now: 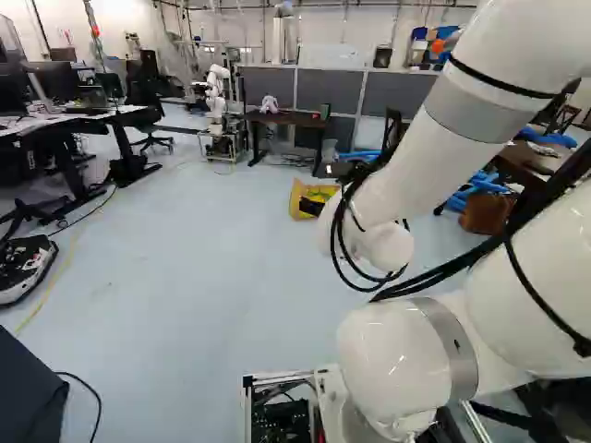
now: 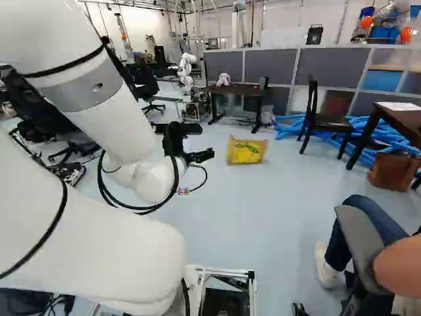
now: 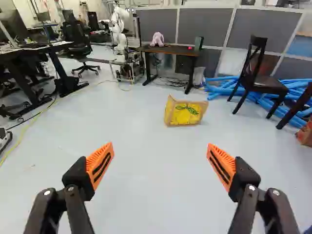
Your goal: Pick up the bag on the ground and place it on the table
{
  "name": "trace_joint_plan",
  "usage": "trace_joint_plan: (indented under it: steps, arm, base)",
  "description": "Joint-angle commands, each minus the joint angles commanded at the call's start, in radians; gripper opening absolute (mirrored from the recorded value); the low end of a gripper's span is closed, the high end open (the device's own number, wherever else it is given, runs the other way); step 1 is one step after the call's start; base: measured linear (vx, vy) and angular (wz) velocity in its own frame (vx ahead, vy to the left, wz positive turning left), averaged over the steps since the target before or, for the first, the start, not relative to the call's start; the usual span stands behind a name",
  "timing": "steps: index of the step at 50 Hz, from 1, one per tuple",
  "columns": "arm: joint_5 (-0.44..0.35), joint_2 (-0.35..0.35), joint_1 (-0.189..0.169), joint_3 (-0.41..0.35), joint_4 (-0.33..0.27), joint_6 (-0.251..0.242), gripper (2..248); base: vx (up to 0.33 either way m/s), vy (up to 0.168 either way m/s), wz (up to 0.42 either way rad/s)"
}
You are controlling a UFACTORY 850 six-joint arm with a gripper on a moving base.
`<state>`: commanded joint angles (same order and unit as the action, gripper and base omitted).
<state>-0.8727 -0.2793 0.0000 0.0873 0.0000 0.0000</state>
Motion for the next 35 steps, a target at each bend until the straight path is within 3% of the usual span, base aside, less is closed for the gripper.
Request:
trace_joint_plan:
  steps: [35]
  arm:
    - [0.000, 0.000, 0.000, 0.000, 0.000, 0.000, 247]
  base:
    - [0.000, 0.000, 0.000]
